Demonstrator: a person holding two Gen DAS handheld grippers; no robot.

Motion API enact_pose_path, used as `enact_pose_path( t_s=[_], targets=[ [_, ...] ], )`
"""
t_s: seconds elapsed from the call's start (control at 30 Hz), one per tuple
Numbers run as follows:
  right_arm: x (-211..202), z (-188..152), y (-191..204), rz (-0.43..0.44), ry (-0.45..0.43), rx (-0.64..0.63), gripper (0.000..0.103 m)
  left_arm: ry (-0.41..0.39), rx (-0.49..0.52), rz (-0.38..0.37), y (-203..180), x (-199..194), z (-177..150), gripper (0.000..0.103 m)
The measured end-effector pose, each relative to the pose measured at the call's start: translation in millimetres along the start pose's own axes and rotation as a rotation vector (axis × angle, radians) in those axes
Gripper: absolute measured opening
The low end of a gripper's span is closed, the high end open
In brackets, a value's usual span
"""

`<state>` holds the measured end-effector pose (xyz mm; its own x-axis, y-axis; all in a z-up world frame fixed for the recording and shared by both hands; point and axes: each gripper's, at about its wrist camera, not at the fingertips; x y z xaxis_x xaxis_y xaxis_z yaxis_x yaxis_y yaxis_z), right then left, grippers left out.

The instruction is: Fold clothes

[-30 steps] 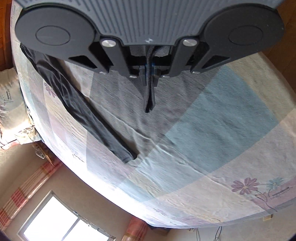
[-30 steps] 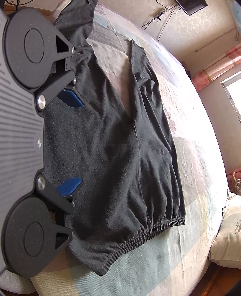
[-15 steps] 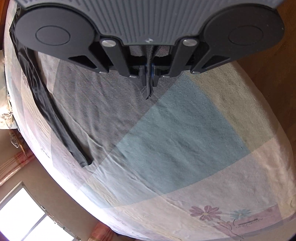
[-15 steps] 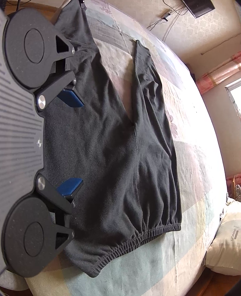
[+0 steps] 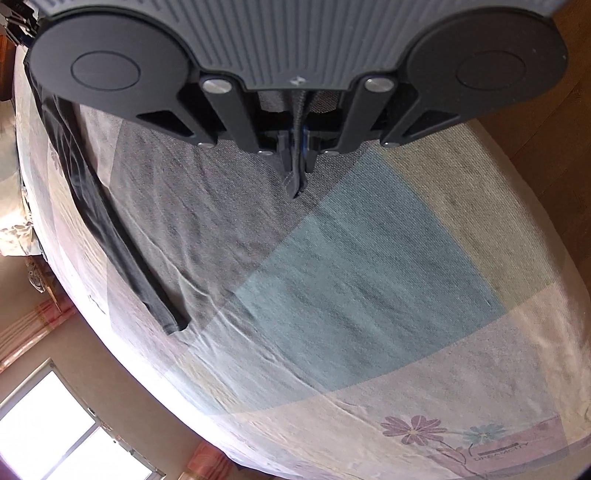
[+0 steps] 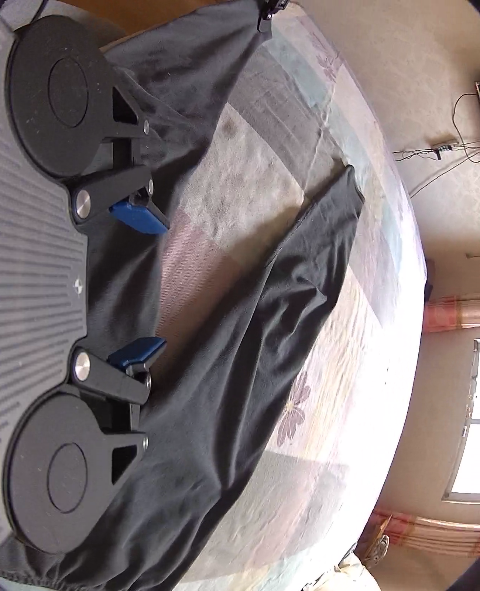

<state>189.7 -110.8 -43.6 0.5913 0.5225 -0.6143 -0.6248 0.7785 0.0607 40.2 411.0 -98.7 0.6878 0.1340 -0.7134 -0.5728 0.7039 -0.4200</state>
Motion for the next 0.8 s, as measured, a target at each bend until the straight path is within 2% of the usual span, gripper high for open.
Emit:
enact_pose_path(
  t_s=[0.07, 0.17, 0.33, 0.43, 0.5, 0.53, 0.63, 0.7, 0.77, 0.8],
  targets=[
    [15, 1, 6, 0.054, 0.021, -0.039, 0.058, 0.008, -0.002, 0.004, 2, 3, -2, 0.003],
    [28, -4, 18, 0.058, 0.049, -0.168, 0.056, 0.020, -0.010, 0.007, 7, 6, -5, 0.003],
    [45, -15, 19, 0.083, 0.098, -0.285, 0.056, 0.037, -0.011, 0.021, 12, 12, -11, 0.003],
    [41, 0, 19, 0.119, 0.092, -0.311, 0.056, 0.040, -0.008, 0.023, 12, 11, -13, 0.003],
    [39, 14, 13, 0.165, 0.054, -0.261, 0.056, 0.041, -0.001, 0.026, 12, 11, -13, 0.003],
    [42, 15, 11, 0.180, 0.063, -0.248, 0.056, 0.043, -0.004, 0.027, 12, 11, -13, 0.003],
    [55, 4, 15, 0.220, 0.138, -0.323, 0.053, 0.046, -0.008, 0.026, 12, 14, -13, 0.003],
    [57, -7, 20, 0.230, 0.136, -0.375, 0.051, 0.047, -0.010, 0.026, 13, 14, -14, 0.004],
    [55, -7, 22, 0.238, 0.135, -0.364, 0.032, 0.043, -0.009, 0.025, 13, 14, -14, 0.004],
    [53, -7, 25, 0.231, 0.131, -0.378, 0.002, 0.038, -0.006, 0.026, 12, 14, -15, 0.003]
  ],
)
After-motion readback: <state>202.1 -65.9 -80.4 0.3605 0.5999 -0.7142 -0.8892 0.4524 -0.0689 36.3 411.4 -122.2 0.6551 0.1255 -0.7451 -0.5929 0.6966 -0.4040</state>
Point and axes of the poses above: each gripper's, at about its wrist camera, not at the fingertips, and x roughly the way its jaws point, y to its left, z to its top, and after that the axes turned 11 degrees about -y, right-handed
